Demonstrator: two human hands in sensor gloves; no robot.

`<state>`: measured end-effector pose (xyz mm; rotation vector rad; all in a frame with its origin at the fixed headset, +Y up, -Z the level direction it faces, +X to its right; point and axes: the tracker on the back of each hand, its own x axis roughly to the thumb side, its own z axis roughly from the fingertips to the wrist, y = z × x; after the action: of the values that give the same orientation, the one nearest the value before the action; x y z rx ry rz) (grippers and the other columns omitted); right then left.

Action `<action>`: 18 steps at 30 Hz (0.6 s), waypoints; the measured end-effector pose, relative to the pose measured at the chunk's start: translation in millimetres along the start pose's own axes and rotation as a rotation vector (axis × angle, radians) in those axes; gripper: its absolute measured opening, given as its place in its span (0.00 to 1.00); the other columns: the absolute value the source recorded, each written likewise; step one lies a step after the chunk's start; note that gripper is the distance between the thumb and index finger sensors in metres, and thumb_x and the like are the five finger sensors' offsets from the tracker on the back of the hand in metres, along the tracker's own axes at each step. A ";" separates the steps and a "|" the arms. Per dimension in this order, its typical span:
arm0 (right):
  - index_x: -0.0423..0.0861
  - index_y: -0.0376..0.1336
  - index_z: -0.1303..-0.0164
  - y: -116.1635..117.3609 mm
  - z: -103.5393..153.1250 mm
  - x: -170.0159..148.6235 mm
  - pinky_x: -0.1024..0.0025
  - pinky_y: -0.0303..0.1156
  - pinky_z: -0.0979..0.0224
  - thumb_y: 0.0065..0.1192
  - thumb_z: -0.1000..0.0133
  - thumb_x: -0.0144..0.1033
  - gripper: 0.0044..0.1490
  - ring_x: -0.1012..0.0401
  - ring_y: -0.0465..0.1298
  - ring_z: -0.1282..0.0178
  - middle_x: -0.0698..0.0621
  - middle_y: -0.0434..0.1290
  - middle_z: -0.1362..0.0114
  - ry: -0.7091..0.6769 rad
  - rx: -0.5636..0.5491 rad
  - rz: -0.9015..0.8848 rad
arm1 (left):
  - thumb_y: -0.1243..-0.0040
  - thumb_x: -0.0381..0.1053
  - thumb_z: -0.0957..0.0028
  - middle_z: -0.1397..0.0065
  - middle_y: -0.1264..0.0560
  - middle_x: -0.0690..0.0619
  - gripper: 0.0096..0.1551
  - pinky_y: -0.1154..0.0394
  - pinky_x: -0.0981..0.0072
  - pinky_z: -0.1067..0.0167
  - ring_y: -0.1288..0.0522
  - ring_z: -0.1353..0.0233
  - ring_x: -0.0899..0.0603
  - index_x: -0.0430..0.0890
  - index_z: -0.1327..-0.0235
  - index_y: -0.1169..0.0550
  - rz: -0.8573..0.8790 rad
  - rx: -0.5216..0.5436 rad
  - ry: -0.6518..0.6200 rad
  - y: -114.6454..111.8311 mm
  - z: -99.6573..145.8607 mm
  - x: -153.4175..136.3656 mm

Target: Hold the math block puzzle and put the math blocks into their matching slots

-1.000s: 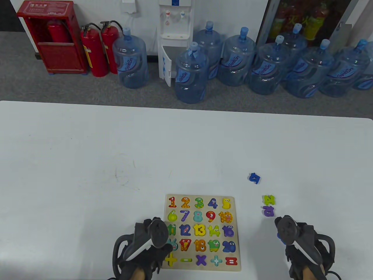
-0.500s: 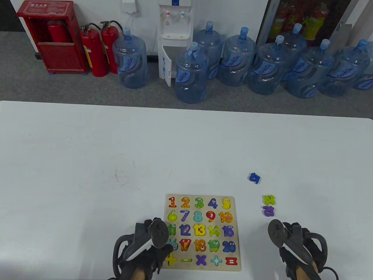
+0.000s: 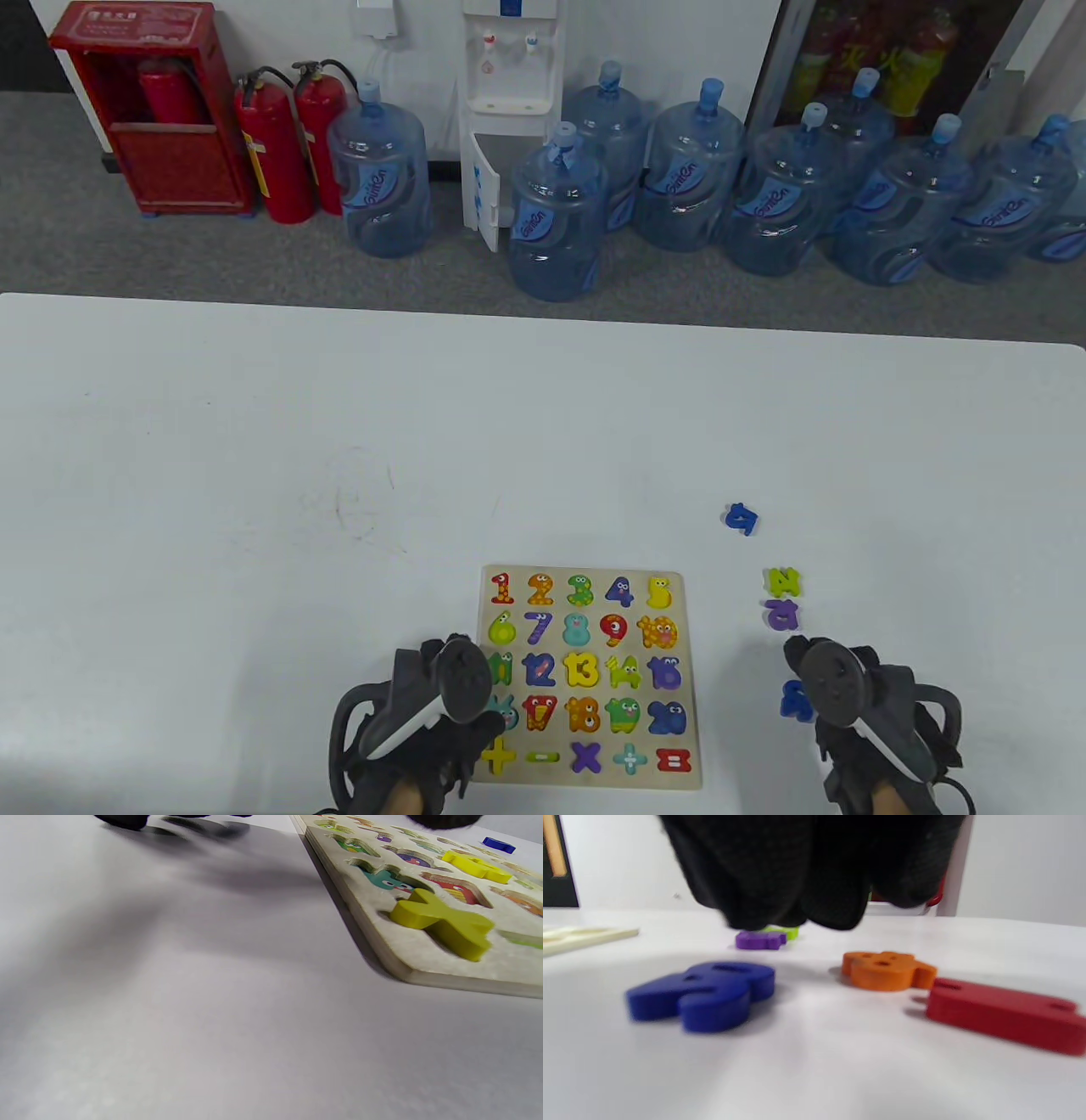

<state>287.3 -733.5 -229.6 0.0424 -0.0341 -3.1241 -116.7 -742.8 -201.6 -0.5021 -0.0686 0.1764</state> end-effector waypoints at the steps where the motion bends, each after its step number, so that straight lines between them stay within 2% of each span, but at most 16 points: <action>1: 0.64 0.68 0.45 2.1 -0.6 3.4 0.60 0.71 0.32 0.71 0.66 0.25 0.38 0.57 0.72 0.31 0.61 0.69 0.29 -0.017 0.031 0.016 | 0.52 0.66 0.58 0.21 0.54 0.42 0.53 0.42 0.30 0.28 0.51 0.20 0.27 0.47 0.25 0.55 -0.003 0.001 0.000 0.1 0.3 -0.1; 3: 0.66 0.68 0.46 6.1 -1.4 9.9 0.60 0.70 0.31 0.72 0.66 0.24 0.39 0.57 0.71 0.30 0.62 0.68 0.28 -0.030 0.059 0.079 | 0.52 0.66 0.58 0.21 0.54 0.42 0.53 0.42 0.30 0.28 0.51 0.20 0.27 0.47 0.25 0.55 -0.003 0.002 0.000 0.1 0.0 -0.1; 5: 0.66 0.70 0.49 11.6 -3.8 14.5 0.61 0.71 0.31 0.72 0.67 0.28 0.36 0.57 0.71 0.31 0.62 0.70 0.31 -0.016 0.078 0.164 | 0.52 0.66 0.58 0.21 0.54 0.42 0.53 0.42 0.30 0.28 0.51 0.20 0.27 0.47 0.25 0.55 -0.003 0.000 0.000 0.1 0.0 0.0; 7: 0.64 0.70 0.48 10.5 -4.1 15.3 0.61 0.71 0.32 0.72 0.67 0.30 0.36 0.58 0.73 0.33 0.61 0.72 0.33 -0.003 0.053 0.141 | 0.52 0.66 0.58 0.21 0.54 0.42 0.53 0.42 0.30 0.28 0.51 0.20 0.27 0.46 0.25 0.55 -0.004 0.001 -0.001 0.0 0.0 -0.2; 9: 0.62 0.70 0.46 10.0 -3.9 14.8 0.61 0.71 0.32 0.72 0.67 0.33 0.35 0.57 0.73 0.34 0.59 0.73 0.33 -0.018 0.072 0.101 | 0.52 0.66 0.58 0.21 0.54 0.42 0.53 0.42 0.30 0.28 0.51 0.20 0.27 0.47 0.25 0.55 -0.004 0.000 -0.001 0.0 -0.2 -0.1; 14: 0.58 0.70 0.45 11.4 -4.1 14.9 0.60 0.71 0.33 0.69 0.69 0.45 0.37 0.56 0.73 0.36 0.56 0.74 0.35 -0.021 0.080 0.071 | 0.52 0.66 0.58 0.21 0.54 0.42 0.53 0.42 0.30 0.28 0.51 0.20 0.27 0.47 0.25 0.55 -0.004 -0.002 -0.001 0.0 -0.3 -0.1; 18: 0.56 0.70 0.44 8.4 -2.9 16.5 0.59 0.71 0.33 0.65 0.67 0.47 0.36 0.55 0.73 0.36 0.55 0.74 0.35 -0.020 0.056 0.060 | 0.52 0.66 0.58 0.21 0.54 0.42 0.53 0.42 0.30 0.28 0.51 0.20 0.27 0.46 0.25 0.55 -0.002 -0.002 -0.001 0.2 -0.3 -0.3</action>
<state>271.0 -742.3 -232.7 0.0104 -0.1207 -3.0628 -117.0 -742.8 -202.0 -0.5036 -0.0708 0.1745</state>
